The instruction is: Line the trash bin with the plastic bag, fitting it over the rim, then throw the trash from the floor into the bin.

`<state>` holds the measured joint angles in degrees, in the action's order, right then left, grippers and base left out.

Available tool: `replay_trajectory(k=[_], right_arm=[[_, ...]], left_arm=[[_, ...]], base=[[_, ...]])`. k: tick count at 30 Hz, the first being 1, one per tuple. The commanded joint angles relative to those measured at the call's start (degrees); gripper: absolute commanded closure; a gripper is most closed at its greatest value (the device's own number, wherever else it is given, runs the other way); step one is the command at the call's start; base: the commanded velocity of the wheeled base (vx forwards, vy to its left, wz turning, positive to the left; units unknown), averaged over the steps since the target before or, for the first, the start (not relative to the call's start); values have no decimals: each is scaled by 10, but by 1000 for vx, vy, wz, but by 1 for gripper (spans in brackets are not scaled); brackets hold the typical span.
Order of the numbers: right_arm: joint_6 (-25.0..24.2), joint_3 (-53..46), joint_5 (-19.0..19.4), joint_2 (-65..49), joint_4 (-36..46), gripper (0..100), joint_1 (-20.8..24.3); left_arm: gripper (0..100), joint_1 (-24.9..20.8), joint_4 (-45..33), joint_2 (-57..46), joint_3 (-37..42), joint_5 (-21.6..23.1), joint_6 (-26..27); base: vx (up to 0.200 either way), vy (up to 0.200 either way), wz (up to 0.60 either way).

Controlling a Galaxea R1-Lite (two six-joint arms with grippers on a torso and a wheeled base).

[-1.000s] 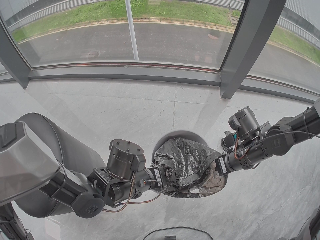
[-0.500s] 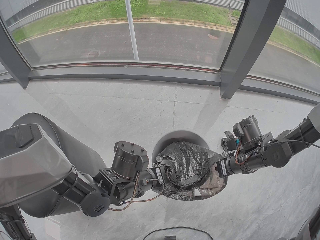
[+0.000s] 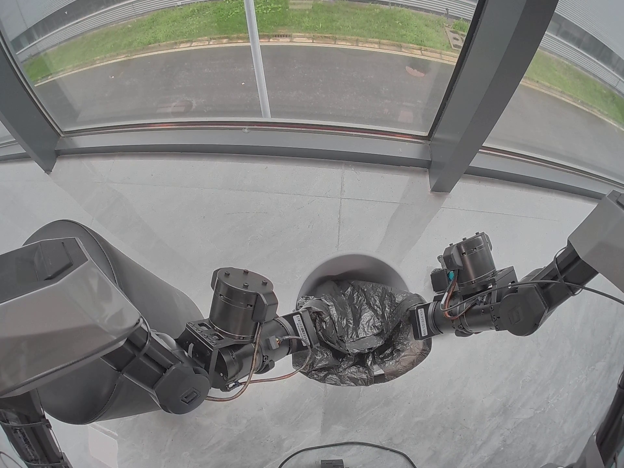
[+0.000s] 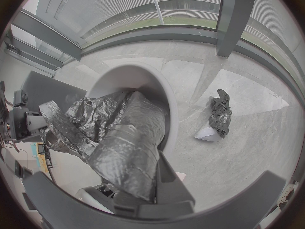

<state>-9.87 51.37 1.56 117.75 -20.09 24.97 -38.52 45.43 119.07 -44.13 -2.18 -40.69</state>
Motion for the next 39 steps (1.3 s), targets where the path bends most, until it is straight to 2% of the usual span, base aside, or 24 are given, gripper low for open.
replay_trajectory(k=[1,14,18,39], right_arm=[[0,4,-16,25,-4,100,-4],[-6,13,-63,58,-72,100,-15],[-6,12,-64,59,-100,100,-14],[-6,-20,-66,8,-101,100,-12]], left_arm=[[100,12,9,13,0,0,1],[100,22,35,28,-6,1,1],[100,28,36,28,-9,1,1],[100,28,37,27,-8,1,1]], base=[[0,0,0],[0,0,0],[0,0,0],[0,0,0]])
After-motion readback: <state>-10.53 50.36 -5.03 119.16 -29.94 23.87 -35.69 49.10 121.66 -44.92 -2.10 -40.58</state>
